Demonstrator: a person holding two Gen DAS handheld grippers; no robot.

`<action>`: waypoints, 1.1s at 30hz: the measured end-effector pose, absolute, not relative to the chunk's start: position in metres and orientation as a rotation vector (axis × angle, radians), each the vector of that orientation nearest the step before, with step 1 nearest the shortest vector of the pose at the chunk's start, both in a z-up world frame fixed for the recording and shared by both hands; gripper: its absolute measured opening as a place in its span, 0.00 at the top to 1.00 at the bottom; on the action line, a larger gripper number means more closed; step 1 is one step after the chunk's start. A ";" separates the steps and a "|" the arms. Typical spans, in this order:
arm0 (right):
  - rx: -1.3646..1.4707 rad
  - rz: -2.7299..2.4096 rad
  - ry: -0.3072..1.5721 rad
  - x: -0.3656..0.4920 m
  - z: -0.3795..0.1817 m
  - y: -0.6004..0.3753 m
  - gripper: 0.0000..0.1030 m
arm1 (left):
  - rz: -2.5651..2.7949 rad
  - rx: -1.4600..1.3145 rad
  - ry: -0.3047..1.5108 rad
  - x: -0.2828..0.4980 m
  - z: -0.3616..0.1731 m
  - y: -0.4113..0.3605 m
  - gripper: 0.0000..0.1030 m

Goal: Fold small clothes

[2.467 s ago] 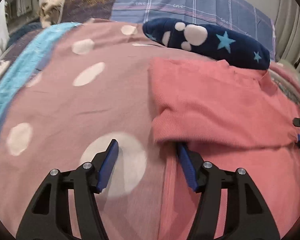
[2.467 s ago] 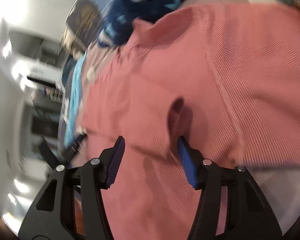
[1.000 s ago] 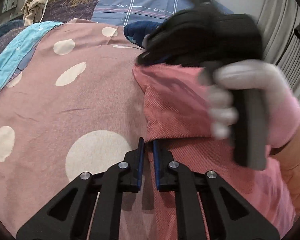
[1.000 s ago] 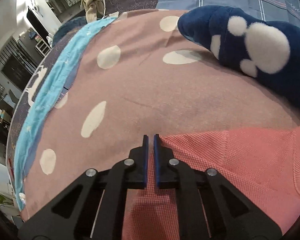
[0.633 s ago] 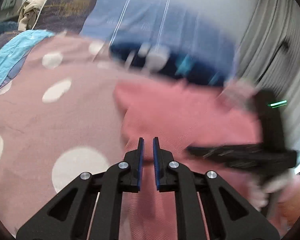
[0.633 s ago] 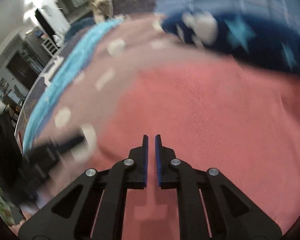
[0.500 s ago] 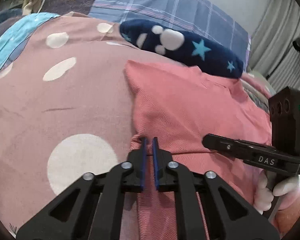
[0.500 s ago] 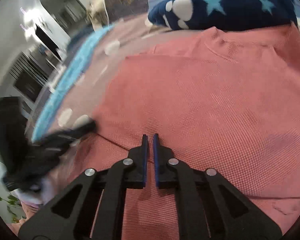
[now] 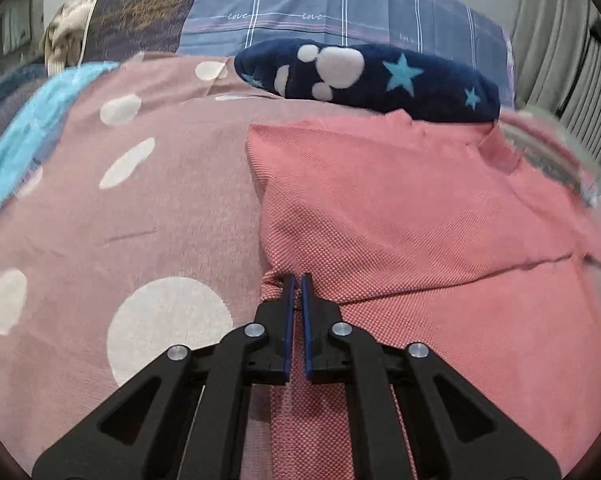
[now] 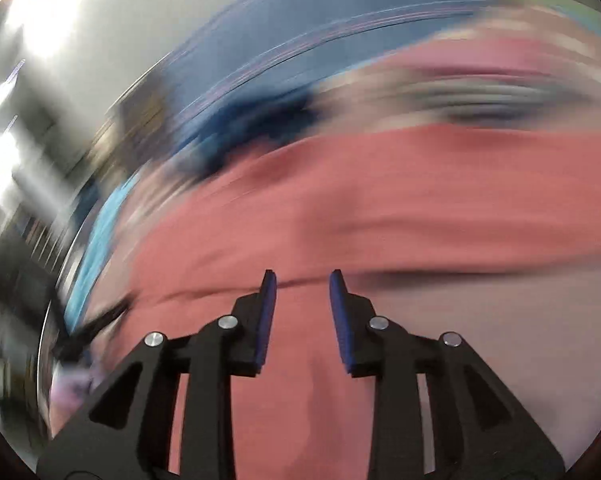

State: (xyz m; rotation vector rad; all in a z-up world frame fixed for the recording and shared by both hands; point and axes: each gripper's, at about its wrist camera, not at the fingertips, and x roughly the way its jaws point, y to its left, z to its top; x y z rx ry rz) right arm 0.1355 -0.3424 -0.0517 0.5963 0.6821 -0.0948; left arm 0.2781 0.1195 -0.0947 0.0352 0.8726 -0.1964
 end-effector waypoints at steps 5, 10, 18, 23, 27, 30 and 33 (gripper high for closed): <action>0.909 -0.396 0.532 0.035 -0.066 -0.479 0.60 | -0.120 0.201 0.856 0.275 -0.095 0.098 0.95; 1.123 -0.383 0.446 0.022 -0.090 -0.519 0.49 | -0.110 0.214 0.848 0.273 -0.095 0.100 0.94; 1.074 -0.430 0.393 0.071 -0.075 -0.524 0.94 | -0.159 0.109 0.857 0.277 -0.095 0.112 0.94; 0.768 -0.177 0.376 0.128 -0.006 -0.430 0.95 | -0.162 0.105 0.855 0.277 -0.095 0.111 0.94; 0.582 0.119 0.431 0.187 0.022 -0.313 0.95 | -0.183 0.062 0.857 0.277 -0.095 0.116 0.94; 0.510 0.301 0.503 0.224 0.016 -0.232 0.94 | -0.205 0.017 0.861 0.278 -0.095 0.122 0.94; 0.449 0.389 0.581 0.248 -0.002 -0.176 0.94 | -0.223 -0.020 0.864 0.279 -0.095 0.127 0.94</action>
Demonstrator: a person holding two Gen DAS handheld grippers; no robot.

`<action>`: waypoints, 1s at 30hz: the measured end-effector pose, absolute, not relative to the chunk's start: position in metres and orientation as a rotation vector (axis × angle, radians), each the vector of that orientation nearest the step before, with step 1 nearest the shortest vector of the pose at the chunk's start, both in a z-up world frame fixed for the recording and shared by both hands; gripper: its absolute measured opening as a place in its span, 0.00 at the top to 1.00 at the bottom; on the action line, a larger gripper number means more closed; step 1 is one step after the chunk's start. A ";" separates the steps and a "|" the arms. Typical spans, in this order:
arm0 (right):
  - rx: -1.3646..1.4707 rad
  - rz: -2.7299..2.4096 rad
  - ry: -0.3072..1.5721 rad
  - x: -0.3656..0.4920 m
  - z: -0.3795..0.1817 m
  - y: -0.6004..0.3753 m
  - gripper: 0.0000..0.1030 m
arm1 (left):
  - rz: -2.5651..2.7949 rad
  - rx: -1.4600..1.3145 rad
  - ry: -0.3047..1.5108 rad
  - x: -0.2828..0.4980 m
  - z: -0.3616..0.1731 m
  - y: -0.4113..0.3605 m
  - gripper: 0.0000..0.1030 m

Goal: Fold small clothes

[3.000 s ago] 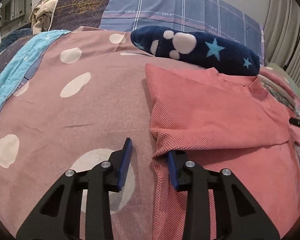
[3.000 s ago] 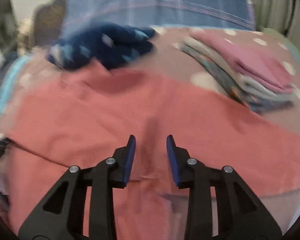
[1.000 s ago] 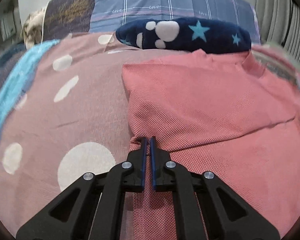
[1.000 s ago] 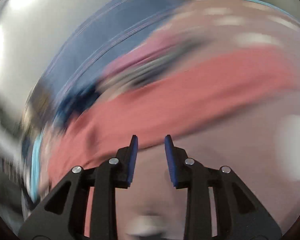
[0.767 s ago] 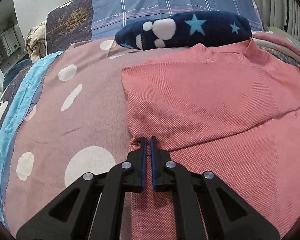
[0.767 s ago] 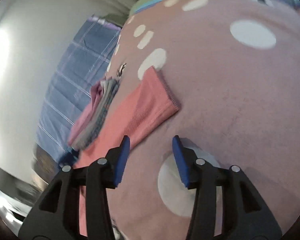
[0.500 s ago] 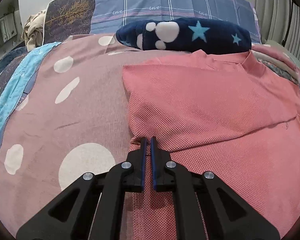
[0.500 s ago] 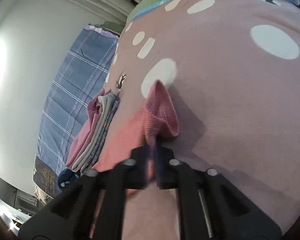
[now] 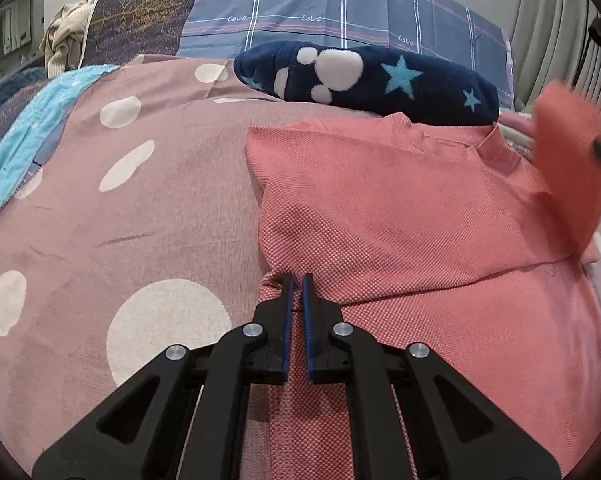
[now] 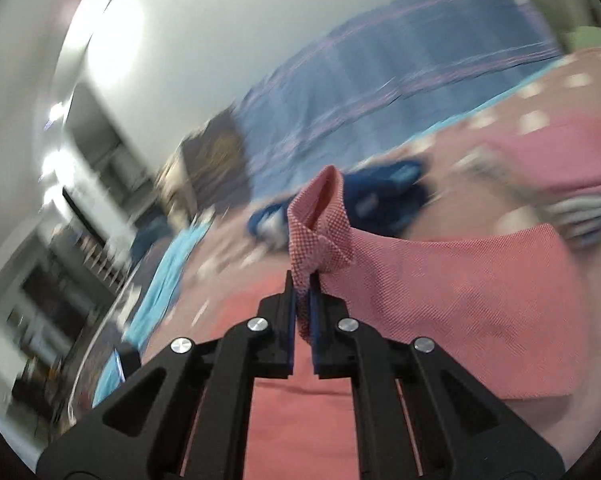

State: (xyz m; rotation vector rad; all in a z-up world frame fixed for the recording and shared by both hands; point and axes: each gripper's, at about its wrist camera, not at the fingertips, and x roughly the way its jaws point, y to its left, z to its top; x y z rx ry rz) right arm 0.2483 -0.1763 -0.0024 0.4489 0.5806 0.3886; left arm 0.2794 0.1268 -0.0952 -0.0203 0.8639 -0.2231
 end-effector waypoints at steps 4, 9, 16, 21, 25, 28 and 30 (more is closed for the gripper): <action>0.379 0.458 0.714 0.267 -0.044 -0.130 0.94 | -0.255 -0.091 0.860 0.279 -0.093 0.136 0.93; 0.341 0.459 0.786 0.261 -0.079 -0.119 0.94 | -0.409 -0.241 0.834 0.270 -0.069 0.136 0.83; 0.331 0.552 0.760 0.249 -0.084 -0.115 0.74 | -0.637 -0.322 0.934 0.282 -0.060 0.075 0.48; 0.382 0.547 0.778 0.245 -0.084 -0.123 0.68 | -0.618 -0.427 1.080 0.306 -0.089 0.054 0.47; 0.417 0.550 0.815 0.245 -0.088 -0.130 0.68 | -0.593 -0.440 1.095 0.309 -0.090 0.045 0.48; 0.408 0.527 0.804 0.241 -0.084 -0.133 0.68 | -0.570 -0.420 1.083 0.309 -0.088 0.040 0.85; 0.409 0.511 0.802 0.239 -0.082 -0.136 0.68 | -0.571 -0.400 1.057 0.307 -0.079 0.035 0.95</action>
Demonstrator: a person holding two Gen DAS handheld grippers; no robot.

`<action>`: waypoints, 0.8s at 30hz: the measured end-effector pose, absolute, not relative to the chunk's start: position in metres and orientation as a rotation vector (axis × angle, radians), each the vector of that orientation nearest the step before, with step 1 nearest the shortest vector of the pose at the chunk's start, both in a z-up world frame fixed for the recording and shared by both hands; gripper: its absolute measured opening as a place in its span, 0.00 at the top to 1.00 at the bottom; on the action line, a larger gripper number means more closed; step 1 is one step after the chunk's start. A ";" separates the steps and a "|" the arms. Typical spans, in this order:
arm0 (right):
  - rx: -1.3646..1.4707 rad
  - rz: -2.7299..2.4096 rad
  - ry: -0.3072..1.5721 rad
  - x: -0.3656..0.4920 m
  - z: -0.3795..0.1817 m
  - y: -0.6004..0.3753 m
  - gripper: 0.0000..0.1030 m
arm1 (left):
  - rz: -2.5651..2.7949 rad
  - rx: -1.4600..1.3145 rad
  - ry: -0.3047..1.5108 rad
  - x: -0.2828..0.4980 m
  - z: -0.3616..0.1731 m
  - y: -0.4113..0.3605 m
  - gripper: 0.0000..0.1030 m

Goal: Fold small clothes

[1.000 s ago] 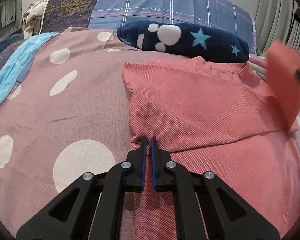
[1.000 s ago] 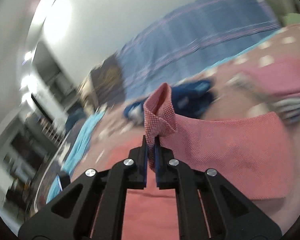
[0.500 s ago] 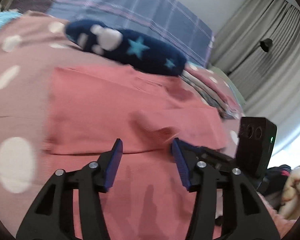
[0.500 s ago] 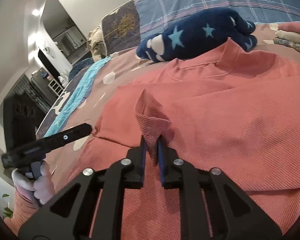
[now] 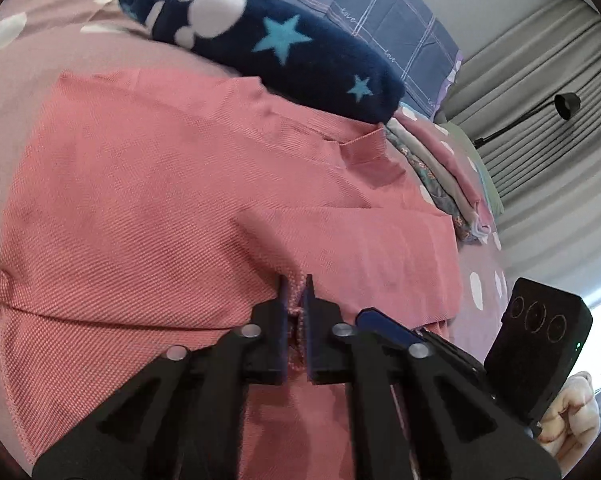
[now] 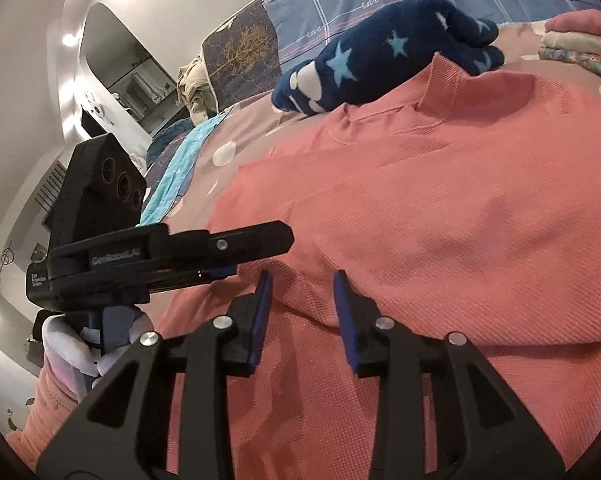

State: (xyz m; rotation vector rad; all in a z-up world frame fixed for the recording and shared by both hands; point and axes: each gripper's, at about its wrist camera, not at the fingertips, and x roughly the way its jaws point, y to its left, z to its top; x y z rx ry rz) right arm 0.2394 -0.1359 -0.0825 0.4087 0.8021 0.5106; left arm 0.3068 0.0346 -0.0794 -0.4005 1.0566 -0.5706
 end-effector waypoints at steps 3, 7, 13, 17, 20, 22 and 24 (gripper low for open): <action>0.417 0.448 0.807 0.236 -0.076 -0.149 0.68 | -0.581 -0.326 0.953 0.303 -0.045 0.023 0.95; 0.525 0.463 0.804 0.235 -0.062 -0.179 0.64 | -0.611 -0.277 0.824 0.301 0.012 0.016 0.95; 0.512 0.437 0.747 0.227 -0.038 -0.220 0.58 | -0.505 -0.219 0.721 0.306 0.046 0.056 0.95; 0.564 0.342 0.691 0.227 -0.031 -0.257 0.56 | -0.360 -0.198 0.780 0.316 0.011 0.099 0.95; 0.604 0.269 0.712 0.232 -0.040 -0.276 0.56 | -0.254 -0.203 0.867 0.326 -0.035 0.127 0.93; 0.593 0.230 0.735 0.237 -0.044 -0.277 0.56 | -0.206 -0.207 0.889 0.328 -0.054 0.137 0.91; 0.555 0.207 0.750 0.238 -0.046 -0.274 0.56 | -0.163 -0.195 0.888 0.327 -0.058 0.144 0.87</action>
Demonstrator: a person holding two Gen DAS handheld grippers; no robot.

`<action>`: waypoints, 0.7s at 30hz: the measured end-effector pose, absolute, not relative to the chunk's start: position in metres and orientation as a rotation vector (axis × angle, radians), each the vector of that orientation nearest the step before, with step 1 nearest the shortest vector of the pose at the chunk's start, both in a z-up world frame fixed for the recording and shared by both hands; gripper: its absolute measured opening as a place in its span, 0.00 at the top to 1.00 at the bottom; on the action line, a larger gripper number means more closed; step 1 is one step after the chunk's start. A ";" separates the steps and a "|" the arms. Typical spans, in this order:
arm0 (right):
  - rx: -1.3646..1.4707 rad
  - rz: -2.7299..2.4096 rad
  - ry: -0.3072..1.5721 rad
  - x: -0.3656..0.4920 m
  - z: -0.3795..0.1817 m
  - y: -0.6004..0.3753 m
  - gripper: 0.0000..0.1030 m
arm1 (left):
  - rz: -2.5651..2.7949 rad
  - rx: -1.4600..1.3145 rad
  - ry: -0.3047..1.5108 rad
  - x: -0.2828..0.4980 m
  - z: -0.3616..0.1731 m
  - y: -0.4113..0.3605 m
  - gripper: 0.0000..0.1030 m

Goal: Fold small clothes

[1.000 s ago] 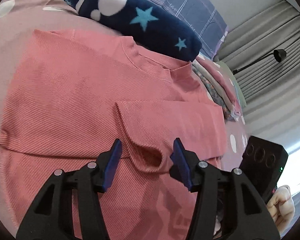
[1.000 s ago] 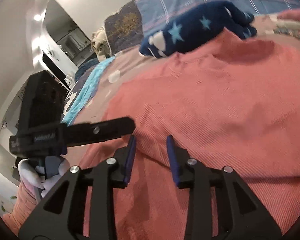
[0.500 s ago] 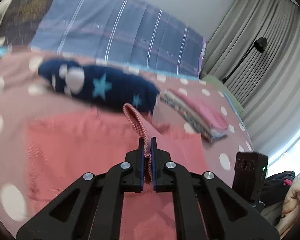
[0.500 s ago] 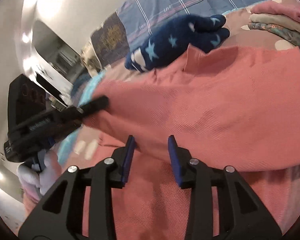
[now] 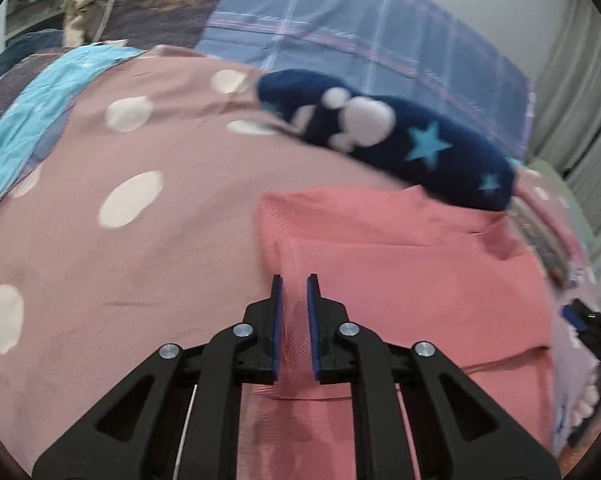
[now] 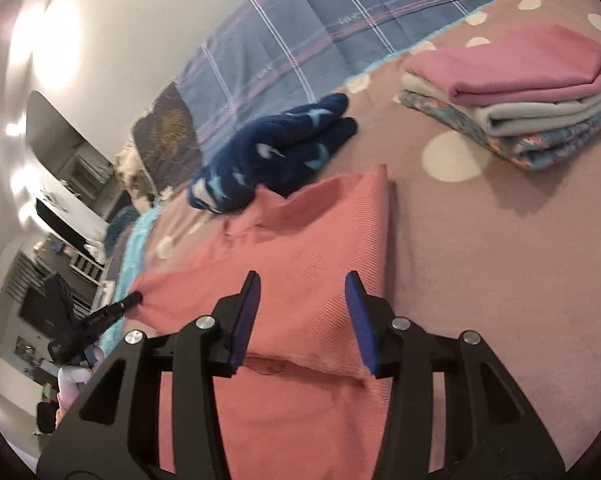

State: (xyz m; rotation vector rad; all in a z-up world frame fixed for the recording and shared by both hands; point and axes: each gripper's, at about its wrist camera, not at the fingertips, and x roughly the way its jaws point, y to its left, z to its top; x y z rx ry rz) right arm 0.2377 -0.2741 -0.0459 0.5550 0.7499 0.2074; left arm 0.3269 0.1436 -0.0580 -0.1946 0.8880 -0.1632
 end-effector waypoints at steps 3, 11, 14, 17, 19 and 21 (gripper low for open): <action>0.480 0.202 0.752 0.238 -0.043 -0.265 0.56 | -0.160 -0.192 0.819 0.314 -0.046 0.140 0.84; 0.277 0.418 0.766 0.215 -0.038 -0.198 0.76 | -0.277 -0.136 0.894 0.319 -0.093 0.085 0.68; 0.219 0.338 0.815 0.214 -0.058 -0.182 0.84 | -0.281 -0.155 0.867 0.317 -0.090 0.090 0.68; 0.247 0.258 0.871 0.226 -0.083 -0.183 0.85 | -0.285 -0.154 0.864 0.317 -0.092 0.091 0.68; 0.236 0.238 0.870 0.235 -0.090 -0.179 0.85 | -0.287 -0.152 0.860 0.315 -0.093 0.093 0.68; 0.219 0.220 0.843 0.238 -0.089 -0.173 0.85 | -0.293 -0.163 0.860 0.313 -0.094 0.094 0.68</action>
